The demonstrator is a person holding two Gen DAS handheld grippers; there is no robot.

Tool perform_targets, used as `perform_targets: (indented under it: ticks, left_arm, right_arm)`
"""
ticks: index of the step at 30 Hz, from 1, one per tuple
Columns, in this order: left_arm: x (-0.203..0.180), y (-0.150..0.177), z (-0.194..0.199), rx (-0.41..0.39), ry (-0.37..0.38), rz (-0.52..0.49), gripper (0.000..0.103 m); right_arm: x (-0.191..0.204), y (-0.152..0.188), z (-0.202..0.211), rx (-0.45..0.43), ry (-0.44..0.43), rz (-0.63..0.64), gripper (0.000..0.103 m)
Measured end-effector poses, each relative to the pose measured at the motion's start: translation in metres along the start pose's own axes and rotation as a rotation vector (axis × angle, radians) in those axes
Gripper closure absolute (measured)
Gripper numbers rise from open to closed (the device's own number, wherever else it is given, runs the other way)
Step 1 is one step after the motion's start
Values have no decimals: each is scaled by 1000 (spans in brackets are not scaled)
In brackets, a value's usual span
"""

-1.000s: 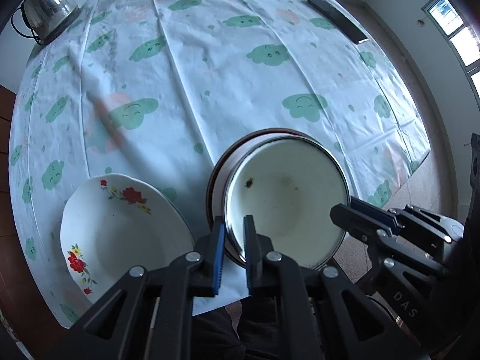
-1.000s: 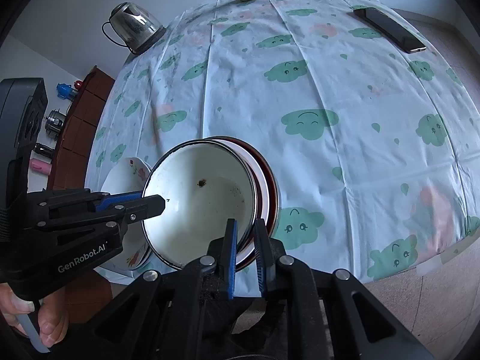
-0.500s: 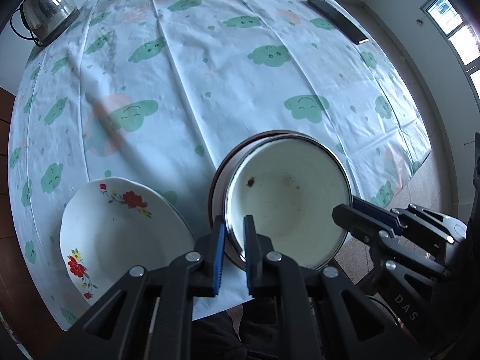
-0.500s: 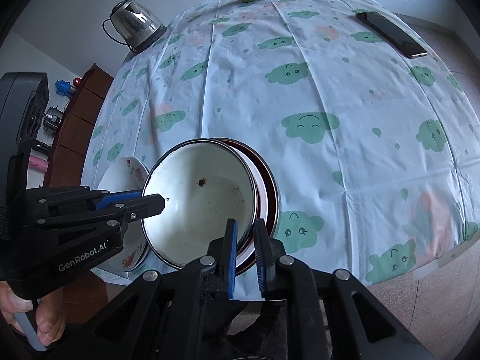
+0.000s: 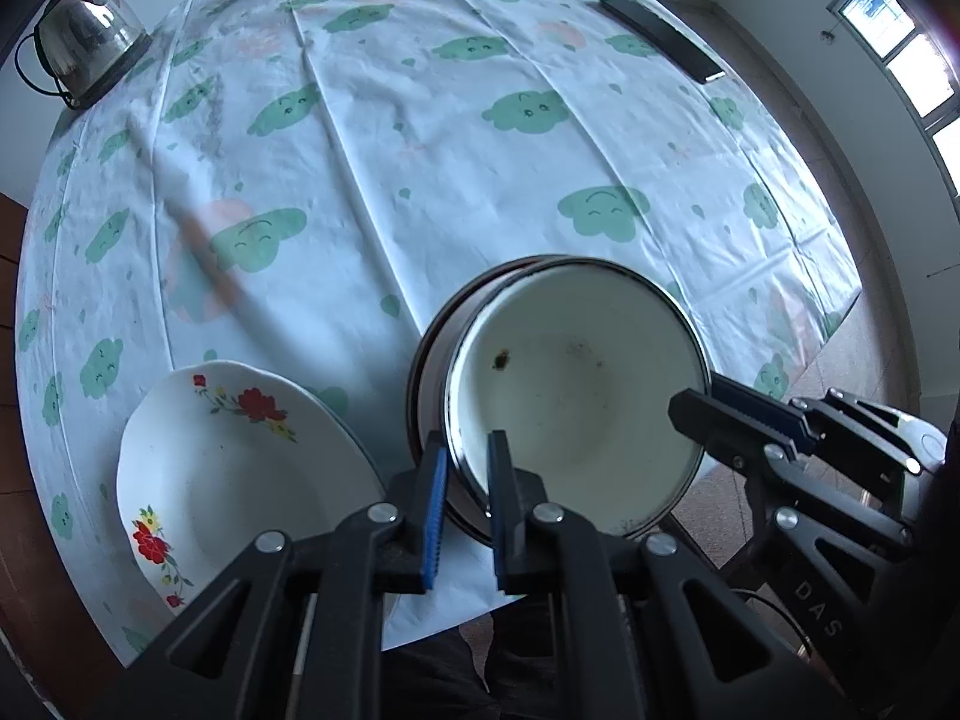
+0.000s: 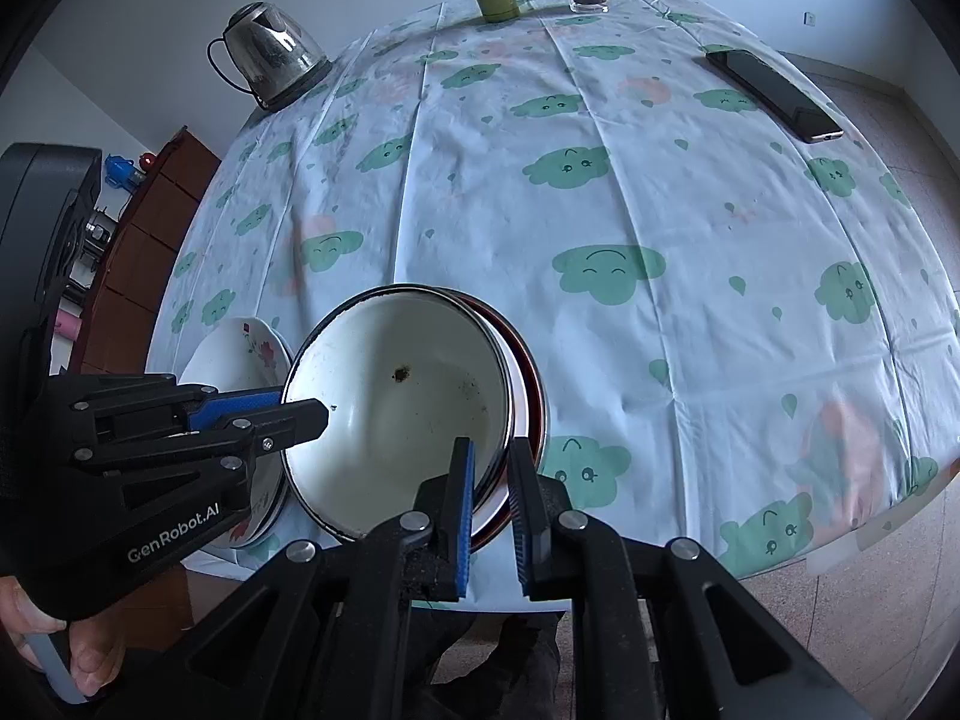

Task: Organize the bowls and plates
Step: 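Open both tools and regrip the rim of the whole bowl stack, then lift the nested bowl stack with both tools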

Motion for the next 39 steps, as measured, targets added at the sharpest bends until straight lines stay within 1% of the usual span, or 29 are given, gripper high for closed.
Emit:
perform_targets:
  ticks: [2, 4, 5, 6, 7, 8, 9, 10, 14, 16, 18, 32, 39]
  left_arm:
    - [0, 1, 0, 1, 8, 4, 93]
    - [0, 1, 0, 1, 10, 9, 84]
    - [0, 1, 1, 0, 17, 12, 81]
    - [-1, 1, 1, -5, 14, 11, 76]
    - [0, 1, 2, -8, 10, 9, 74]
    - [-1, 1, 2, -10, 8, 7, 73]
    - [0, 1, 2, -8, 11, 10, 73]
    - [1, 1, 1, -6, 15, 14, 73]
    - [4, 0, 0, -1, 15, 24, 72]
    - [6, 0, 0, -1, 14, 29, 66]
    - [6, -1, 0, -2, 11, 31, 63]
    - [9, 2, -13, 35, 7, 40, 61]
    - [9, 4, -19, 56, 33, 47, 61]
  right_arm:
    - [0, 1, 0, -5, -6, -14, 89]
    - [-1, 1, 0, -11, -13, -25, 89]
    - [-1, 1, 1, -13, -19, -31, 88]
    - [-1, 1, 1, -15, -24, -36, 83]
    - [-2, 0, 1, -17, -25, -42, 73]
    - [-2, 0, 1, -17, -22, -44, 67]
    - [-1, 0, 1, -18, -19, -44, 56]
    - [-1, 0, 1, -22, -17, -44, 52]
    - [-3, -1, 1, -23, -14, -49, 52]
    - [-5, -1, 1, -22, -9, -55, 52]
    - [-7, 0, 0, -20, -9, -58, 51]
    - [-11, 4, -6, -1, -5, -58, 51]
    - [-8, 7, -13, 18, -4, -51, 51]
Point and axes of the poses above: each gripper's, at about its wrist camera, not at the fingertips, and z roughly against the way its jaws point, x to its left, y to its underside, the point moved 7 cm from there along -z, roughly the way its jaws point, and after that the axes turned 3 degrees about -x, right-handed, at the moved point
